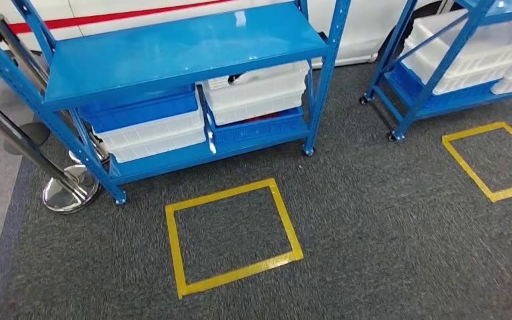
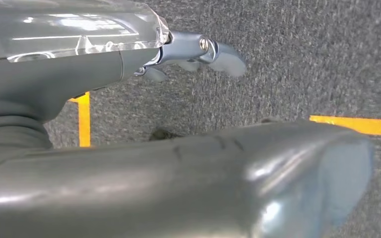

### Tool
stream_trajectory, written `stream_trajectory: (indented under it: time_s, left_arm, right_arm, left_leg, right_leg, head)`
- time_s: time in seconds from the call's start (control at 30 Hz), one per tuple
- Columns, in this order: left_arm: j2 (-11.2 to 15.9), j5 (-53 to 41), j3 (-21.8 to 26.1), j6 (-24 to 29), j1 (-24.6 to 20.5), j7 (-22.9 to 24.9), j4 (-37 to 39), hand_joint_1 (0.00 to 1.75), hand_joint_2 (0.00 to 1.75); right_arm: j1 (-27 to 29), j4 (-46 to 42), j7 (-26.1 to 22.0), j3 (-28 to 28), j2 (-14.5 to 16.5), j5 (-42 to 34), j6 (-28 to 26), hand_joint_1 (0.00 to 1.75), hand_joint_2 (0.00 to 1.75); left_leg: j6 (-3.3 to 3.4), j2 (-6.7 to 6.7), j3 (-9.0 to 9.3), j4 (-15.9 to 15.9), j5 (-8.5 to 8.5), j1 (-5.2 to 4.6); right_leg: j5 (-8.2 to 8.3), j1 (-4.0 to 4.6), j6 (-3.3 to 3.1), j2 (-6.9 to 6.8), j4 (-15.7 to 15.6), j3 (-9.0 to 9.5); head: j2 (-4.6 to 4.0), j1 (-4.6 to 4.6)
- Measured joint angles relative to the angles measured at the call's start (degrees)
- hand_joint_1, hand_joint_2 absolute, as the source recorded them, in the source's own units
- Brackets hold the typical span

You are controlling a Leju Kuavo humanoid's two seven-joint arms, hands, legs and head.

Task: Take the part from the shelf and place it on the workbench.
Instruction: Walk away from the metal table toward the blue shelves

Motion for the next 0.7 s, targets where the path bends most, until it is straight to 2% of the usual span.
stream_trajectory:
  time_s: [0.03,0.07,0.1,0.13,0.17,0.2,0.23,0.27,0.3,0.33,0.37,0.43,0.47,0.5,0.53,0.57,0.6,0.63,0.67,0.7]
  left_arm:
    - [0.01,-0.04,0.00,-0.02,-0.17,-0.02,-0.01,0.00,0.00]
    - [0.02,-0.03,0.01,-0.02,-0.21,-0.03,0.00,0.00,0.00]
    - [0.03,-0.04,0.01,-0.04,-0.17,-0.03,0.01,0.00,0.00]
    - [0.03,-0.06,0.01,-0.08,-0.17,-0.03,0.02,0.00,0.00]
    - [0.03,-0.10,0.01,-0.13,-0.14,-0.03,0.04,0.00,0.00]
    - [0.03,-0.15,0.01,-0.17,-0.18,-0.03,0.04,0.00,0.00]
    - [0.03,-0.19,0.01,-0.19,-0.19,-0.03,0.04,0.00,0.00]
    - [0.01,-0.22,0.01,-0.19,-0.16,-0.03,0.04,0.00,0.00]
    - [-0.01,-0.22,0.01,-0.17,-0.08,-0.02,0.04,0.00,0.00]
    - [-0.04,-0.22,0.01,-0.14,0.01,-0.02,0.04,0.00,0.00]
    - [-0.07,-0.21,0.01,-0.08,0.11,-0.01,0.04,0.00,0.00]
    - [-0.11,-0.15,0.01,0.04,0.19,0.01,0.17,0.00,0.00]
    - [-0.11,-0.13,0.01,0.08,0.12,0.02,0.24,0.00,0.00]
    - [-0.10,-0.10,0.01,0.11,-0.04,0.01,0.30,0.00,0.00]
    - [-0.09,-0.11,0.01,0.14,-0.32,-0.02,0.29,0.00,0.00]
    - [-0.07,-0.12,0.01,0.16,-0.63,-0.02,0.29,0.00,0.00]
    - [-0.05,-0.15,0.00,0.18,-0.91,-0.05,0.28,0.00,0.00]
    - [-0.05,-0.19,-0.01,0.19,-1.16,-0.05,0.27,0.00,0.00]
    - [-0.04,-0.25,-0.01,0.17,-1.30,-0.05,0.27,0.00,0.00]
    - [-0.04,-0.31,-0.02,0.15,-1.32,-0.05,0.27,0.00,0.00]
  right_arm:
    - [-0.17,-0.02,-0.04,-0.07,0.00,0.00,0.00,0.00,0.00]
    - [-0.34,-0.04,-0.06,-0.10,0.00,0.01,0.00,0.00,0.00]
    - [-0.43,-0.05,-0.09,-0.17,0.00,0.01,0.00,0.00,0.00]
    - [-0.50,-0.07,-0.10,-0.27,-0.02,0.01,0.00,0.00,0.00]
    - [-0.47,-0.07,-0.14,-0.39,-0.08,-0.02,0.00,0.00,0.00]
    - [-0.41,-0.04,-0.18,-0.54,-0.16,-0.07,0.00,0.00,0.00]
    - [-0.31,-0.02,-0.25,-0.66,-0.25,-0.12,-0.01,0.00,0.00]
    - [-0.13,0.02,-0.33,-0.77,-0.32,-0.17,-0.02,0.00,0.00]
    - [0.09,0.07,-0.43,-0.85,-0.36,-0.20,-0.03,0.00,0.00]
    - [0.34,0.11,-0.53,-0.91,-0.40,-0.20,-0.05,0.00,0.00]
    - [0.62,0.18,-0.62,-0.95,-0.44,-0.20,-0.05,0.00,0.00]
    - [1.07,0.49,-0.72,-0.98,-0.55,-0.20,-0.04,0.00,0.00]
    - [1.05,0.59,-0.73,-0.99,-0.58,-0.20,-0.02,0.00,0.00]
    - [0.93,0.67,-0.75,-1.01,-0.60,-0.20,-0.02,0.00,0.00]
    - [0.67,0.64,-0.77,-1.01,-0.60,-0.20,-0.04,0.00,0.00]
    - [0.44,0.57,-0.79,-1.01,-0.56,-0.20,-0.07,0.00,0.00]
    - [0.36,0.54,-0.81,-1.01,-0.55,-0.21,-0.13,0.00,0.00]
    - [0.29,0.50,-0.82,-1.02,-0.54,-0.22,-0.20,0.00,0.00]
    - [0.25,0.46,-0.84,-1.03,-0.52,-0.25,-0.28,0.00,0.00]
    - [0.24,0.47,-0.85,-1.05,-0.52,-0.28,-0.35,0.00,0.00]
  left_leg:
    - [0.39,-0.21,0.96,-0.93,-0.84,0.04]
    - [0.66,-0.42,2.08,-1.78,-1.38,0.16]
    - [1.01,-0.58,3.53,-2.80,-1.88,0.32]
    - [1.27,-0.71,5.13,-3.79,-2.36,0.48]
    - [1.46,-0.80,6.68,-4.62,-2.97,0.58]
    - [1.61,-0.97,8.20,-5.21,-3.71,0.65]
    - [1.60,-1.23,9.70,-5.60,-4.54,0.72]
    - [1.53,-1.55,11.25,-5.89,-5.51,0.79]
    - [1.40,-1.87,12.81,-6.09,-6.56,0.88]
    - [1.24,-2.11,14.36,-6.21,-7.70,0.98]
    - [1.07,-2.25,15.83,-6.31,-8.94,1.06]
    - [0.54,-2.39,18.46,-6.40,-11.54,0.99]
    - [0.19,-2.42,19.66,-6.84,-12.66,0.91]
    - [-0.21,-2.44,20.78,-7.15,-13.19,0.80]
    - [-0.60,-2.46,21.29,-6.82,-12.79,0.74]
    - [-0.88,-2.35,20.92,-4.87,-11.56,0.77]
    - [-1.15,-2.12,19.32,-1.16,-9.76,0.78]
    - [-1.40,-1.85,16.61,3.49,-8.39,0.84]
    - [-1.68,-1.53,13.40,8.01,-8.25,0.91]
    - [-1.97,-1.26,10.18,11.34,-9.56,0.96]
  right_leg:
    - [0.79,-0.05,0.48,-0.05,0.82,0.08]
    - [2.24,-0.09,0.80,-0.01,3.05,-0.66]
    - [4.04,-0.14,1.04,0.16,6.73,-2.71]
    - [5.26,-0.21,1.15,0.37,11.03,-5.58]
    - [5.25,-0.28,1.22,0.56,14.80,-8.71]
    - [3.80,-0.30,1.37,0.67,17.32,-11.65]
    - [1.26,-0.33,1.60,0.71,18.41,-14.05]
    - [-1.53,-0.36,1.88,0.72,18.27,-15.94]
    - [-3.57,-0.38,2.09,0.71,17.17,-17.41]
    - [-3.99,-0.38,2.24,0.70,15.23,-18.49]
    - [-1.77,-0.38,2.26,0.69,12.45,-19.28]
    - [8.71,-0.23,1.84,0.65,6.59,-20.24]
    - [12.96,-0.09,1.44,0.67,4.95,-20.25]
    - [15.09,0.01,0.97,0.74,4.21,-19.96]
    - [14.45,0.08,0.47,0.84,4.33,-19.18]
    - [13.64,-0.01,0.03,0.92,3.99,-18.17]
    - [12.79,-0.12,-0.39,0.95,3.44,-16.87]
    - [11.96,-0.22,-0.73,0.91,2.82,-15.39]
    - [11.10,-0.33,-0.96,0.89,2.13,-13.79]
    - [10.26,-0.37,-1.09,0.88,1.56,-12.15]
  head:
    - [0.01,0.00]
    - [0.01,0.01]
    - [0.01,0.03]
    - [0.01,0.05]
    - [0.01,0.08]
    - [0.01,0.08]
    - [0.00,0.08]
    - [0.00,0.08]
    - [-0.01,0.08]
    - [-0.01,0.08]
    - [-0.01,0.09]
    - [-0.01,0.10]
    - [-0.01,0.10]
    - [0.00,0.10]
    - [0.00,0.09]
    - [0.01,0.09]
    - [0.01,0.07]
    - [0.02,0.04]
    - [0.02,0.03]
    - [0.02,0.02]
